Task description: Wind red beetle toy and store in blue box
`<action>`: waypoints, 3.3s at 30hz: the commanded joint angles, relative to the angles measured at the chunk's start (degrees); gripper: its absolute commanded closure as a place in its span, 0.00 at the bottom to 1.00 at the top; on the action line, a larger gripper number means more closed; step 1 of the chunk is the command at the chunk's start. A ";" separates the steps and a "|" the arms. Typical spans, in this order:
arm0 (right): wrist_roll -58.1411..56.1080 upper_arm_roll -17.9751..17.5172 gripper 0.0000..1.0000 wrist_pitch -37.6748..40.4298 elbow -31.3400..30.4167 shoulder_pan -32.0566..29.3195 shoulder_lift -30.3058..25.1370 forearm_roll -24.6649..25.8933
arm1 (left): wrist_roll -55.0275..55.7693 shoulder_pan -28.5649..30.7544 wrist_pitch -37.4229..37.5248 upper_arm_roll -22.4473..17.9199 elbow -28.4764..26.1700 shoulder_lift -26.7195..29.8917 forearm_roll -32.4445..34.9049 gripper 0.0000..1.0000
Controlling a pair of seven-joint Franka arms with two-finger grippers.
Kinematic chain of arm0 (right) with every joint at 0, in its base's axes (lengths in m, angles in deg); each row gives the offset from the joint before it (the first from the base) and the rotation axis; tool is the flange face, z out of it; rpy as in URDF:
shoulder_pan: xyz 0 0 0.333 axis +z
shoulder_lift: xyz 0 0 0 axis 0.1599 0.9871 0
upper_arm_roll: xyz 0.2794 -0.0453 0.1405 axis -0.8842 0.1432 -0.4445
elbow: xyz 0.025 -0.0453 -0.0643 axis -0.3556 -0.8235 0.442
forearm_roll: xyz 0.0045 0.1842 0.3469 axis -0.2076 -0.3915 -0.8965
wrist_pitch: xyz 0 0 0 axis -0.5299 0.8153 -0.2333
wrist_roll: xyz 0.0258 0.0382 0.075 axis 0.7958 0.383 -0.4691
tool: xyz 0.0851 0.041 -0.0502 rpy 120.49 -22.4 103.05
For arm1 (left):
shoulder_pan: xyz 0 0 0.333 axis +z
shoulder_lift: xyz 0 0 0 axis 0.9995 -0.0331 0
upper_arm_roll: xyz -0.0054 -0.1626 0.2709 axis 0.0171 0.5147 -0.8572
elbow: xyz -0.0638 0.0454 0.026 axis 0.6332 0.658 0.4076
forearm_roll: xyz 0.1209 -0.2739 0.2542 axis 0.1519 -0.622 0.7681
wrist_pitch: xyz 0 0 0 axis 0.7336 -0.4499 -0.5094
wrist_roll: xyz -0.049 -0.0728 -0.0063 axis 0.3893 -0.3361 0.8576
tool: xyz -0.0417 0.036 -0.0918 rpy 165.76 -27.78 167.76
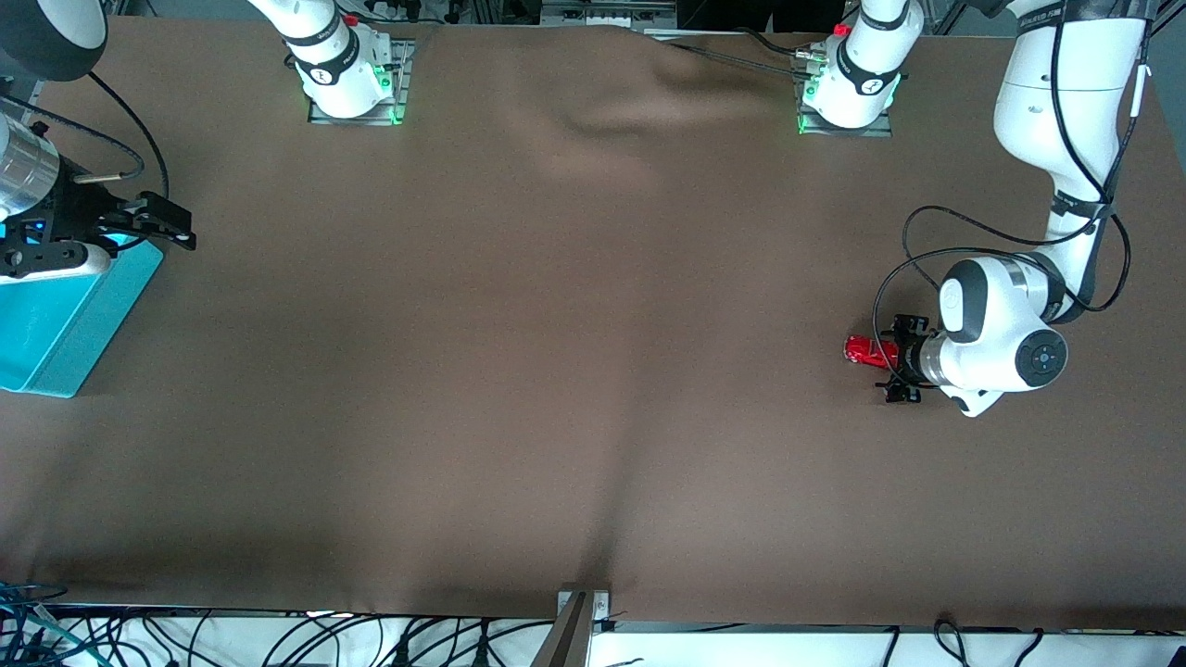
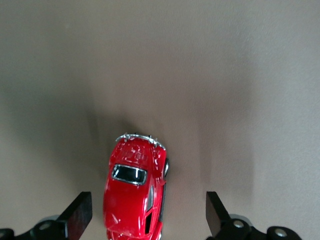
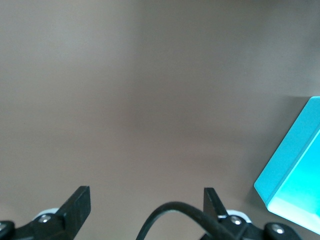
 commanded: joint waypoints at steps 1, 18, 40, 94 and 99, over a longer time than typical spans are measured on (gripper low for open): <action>-0.26 -0.17 0.00 0.10 -0.31 -0.07 -0.46 -0.48 | 0.74 0.02 -0.60 0.04 -0.83 0.32 -1.22 0.26; -0.26 -0.17 0.00 0.02 -0.31 -0.16 -0.46 -0.48 | 2.67 -0.59 -0.33 0.13 -0.22 0.58 -2.45 1.00; -0.26 -0.17 0.00 -0.07 -0.31 -0.16 -0.46 -0.56 | 20.95 -6.91 0.72 6.28 1.98 2.51 -2.80 1.00; -0.26 -0.17 0.00 0.10 -0.31 -0.07 -0.37 -0.65 | 11.73 -0.51 -4.90 6.72 1.28 -3.64 1.06 1.00; -0.26 -0.17 0.00 0.10 -0.23 -0.07 -0.46 -0.65 | 10.76 0.99 -4.90 6.72 1.28 -3.64 2.64 1.00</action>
